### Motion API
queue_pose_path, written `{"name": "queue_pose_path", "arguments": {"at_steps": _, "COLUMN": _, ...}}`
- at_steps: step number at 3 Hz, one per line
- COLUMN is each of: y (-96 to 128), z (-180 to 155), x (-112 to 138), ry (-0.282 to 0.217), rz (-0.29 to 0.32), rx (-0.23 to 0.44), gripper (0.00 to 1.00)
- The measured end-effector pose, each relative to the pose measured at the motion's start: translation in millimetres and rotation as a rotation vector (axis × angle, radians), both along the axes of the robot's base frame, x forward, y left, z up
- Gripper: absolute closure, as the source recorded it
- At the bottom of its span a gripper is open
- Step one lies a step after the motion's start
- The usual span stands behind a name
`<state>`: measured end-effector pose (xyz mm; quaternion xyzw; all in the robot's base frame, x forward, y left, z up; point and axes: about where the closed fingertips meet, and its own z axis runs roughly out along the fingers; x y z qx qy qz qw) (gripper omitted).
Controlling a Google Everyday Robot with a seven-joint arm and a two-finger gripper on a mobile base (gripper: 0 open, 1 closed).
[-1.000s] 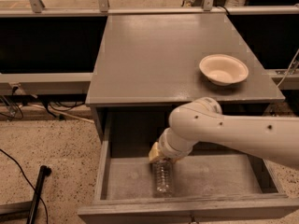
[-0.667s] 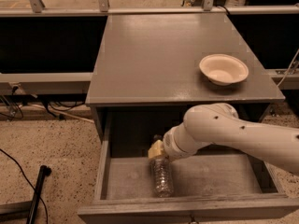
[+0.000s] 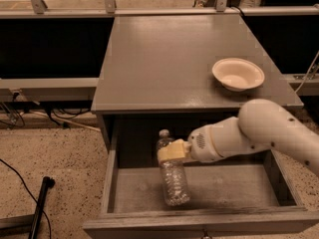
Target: Pick water bottle from top drawer and place on counter
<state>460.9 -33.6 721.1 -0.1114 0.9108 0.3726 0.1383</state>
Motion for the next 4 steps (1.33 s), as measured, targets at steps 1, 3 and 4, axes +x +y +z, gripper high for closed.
{"name": "queue_pose_path", "arguments": {"at_steps": 1, "y": -20.7, "z": 22.3, "x": -13.5, "ry": -0.112, "rz": 0.063, "rx": 0.125, "gripper": 1.0}}
{"name": "queue_pose_path", "arguments": {"at_steps": 3, "y": -33.6, "z": 39.1, "x": -10.4, "ry": -0.298, "rz": 0.092, "rx": 0.001, "gripper": 1.0}}
{"name": "queue_pose_path", "arguments": {"at_steps": 4, "y": -21.6, "z": 80.2, "x": 4.0, "ry": -0.466, "rz": 0.169, "rx": -0.109, "gripper": 1.0}}
